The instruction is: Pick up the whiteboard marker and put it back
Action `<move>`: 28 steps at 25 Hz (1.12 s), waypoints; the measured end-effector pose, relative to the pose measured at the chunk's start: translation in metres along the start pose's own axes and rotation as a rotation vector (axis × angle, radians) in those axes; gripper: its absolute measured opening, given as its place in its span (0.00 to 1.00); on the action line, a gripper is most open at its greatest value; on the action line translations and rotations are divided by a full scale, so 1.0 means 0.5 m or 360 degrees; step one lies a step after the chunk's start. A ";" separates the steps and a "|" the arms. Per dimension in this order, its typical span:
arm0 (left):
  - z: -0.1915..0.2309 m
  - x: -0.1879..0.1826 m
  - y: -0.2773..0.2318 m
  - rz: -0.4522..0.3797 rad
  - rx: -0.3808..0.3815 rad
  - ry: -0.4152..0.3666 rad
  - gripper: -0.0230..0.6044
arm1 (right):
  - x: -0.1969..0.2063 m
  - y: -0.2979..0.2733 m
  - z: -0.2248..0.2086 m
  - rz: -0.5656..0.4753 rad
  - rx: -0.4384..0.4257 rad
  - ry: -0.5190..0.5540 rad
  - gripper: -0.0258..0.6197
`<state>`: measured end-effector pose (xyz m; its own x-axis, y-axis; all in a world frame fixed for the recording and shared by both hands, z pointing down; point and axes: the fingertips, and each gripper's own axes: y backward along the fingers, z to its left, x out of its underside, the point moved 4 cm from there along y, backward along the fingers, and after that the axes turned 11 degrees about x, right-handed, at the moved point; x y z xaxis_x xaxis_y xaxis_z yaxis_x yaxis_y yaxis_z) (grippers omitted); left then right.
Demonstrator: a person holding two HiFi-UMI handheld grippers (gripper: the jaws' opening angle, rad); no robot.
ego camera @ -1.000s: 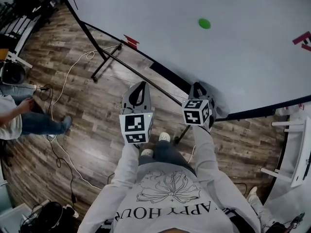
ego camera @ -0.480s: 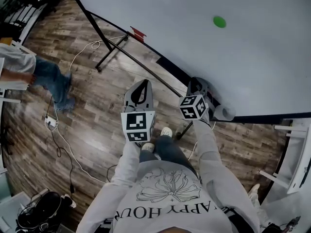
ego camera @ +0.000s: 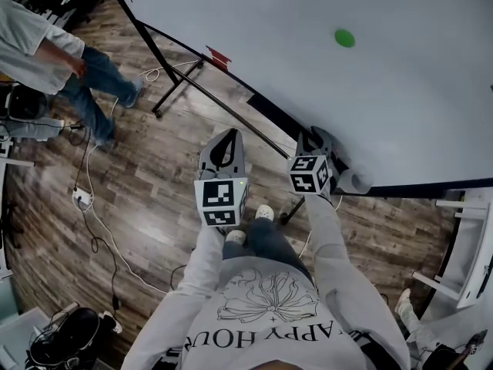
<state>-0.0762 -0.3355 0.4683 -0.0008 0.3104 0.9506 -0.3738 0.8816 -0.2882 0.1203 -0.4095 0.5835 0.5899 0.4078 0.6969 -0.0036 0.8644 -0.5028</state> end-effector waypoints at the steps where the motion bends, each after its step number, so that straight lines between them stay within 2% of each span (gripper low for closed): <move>1: -0.001 -0.002 -0.001 -0.0004 0.0003 -0.0004 0.05 | -0.008 0.008 -0.006 -0.0022 0.0014 -0.0030 0.18; 5: -0.013 -0.020 0.007 -0.0033 0.0011 -0.0017 0.05 | -0.048 0.064 -0.035 -0.0132 0.0075 -0.0195 0.12; 15: -0.044 -0.098 0.023 -0.0172 0.0072 -0.0090 0.05 | -0.143 0.206 -0.114 -0.0381 0.0185 -0.0601 0.08; 21: -0.061 -0.127 0.037 -0.0231 0.0095 -0.0124 0.05 | -0.158 0.263 -0.151 -0.0467 0.0249 -0.0747 0.07; 28: -0.074 -0.141 0.048 -0.0262 0.0110 -0.0136 0.05 | -0.149 0.303 -0.176 -0.0493 0.0303 -0.0845 0.06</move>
<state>-0.0508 -0.3231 0.3902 -0.0121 0.1301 0.9914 -0.4383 0.8905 -0.1222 0.1467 -0.3349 0.4105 0.1070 0.1789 0.9780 -0.0693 0.9826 -0.1722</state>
